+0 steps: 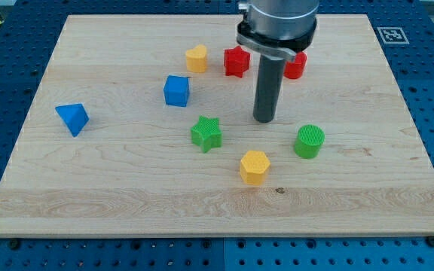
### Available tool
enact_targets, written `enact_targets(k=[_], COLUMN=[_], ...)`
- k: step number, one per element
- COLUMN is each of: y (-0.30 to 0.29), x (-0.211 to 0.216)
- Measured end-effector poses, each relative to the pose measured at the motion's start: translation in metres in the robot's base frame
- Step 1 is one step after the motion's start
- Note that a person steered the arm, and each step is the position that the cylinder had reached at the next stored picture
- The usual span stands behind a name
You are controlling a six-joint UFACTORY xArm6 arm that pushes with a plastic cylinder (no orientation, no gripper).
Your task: Move the green circle slightly to the top right of the yellow hexagon
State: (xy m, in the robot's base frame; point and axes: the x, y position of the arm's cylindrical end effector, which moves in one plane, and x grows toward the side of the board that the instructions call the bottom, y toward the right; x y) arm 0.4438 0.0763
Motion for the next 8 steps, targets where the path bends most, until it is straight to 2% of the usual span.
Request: enact_targets(k=[2, 3, 6, 8], y=[0.053, 0.073, 0.108, 0.110], x=[-0.001, 0.011, 0.038, 0.055])
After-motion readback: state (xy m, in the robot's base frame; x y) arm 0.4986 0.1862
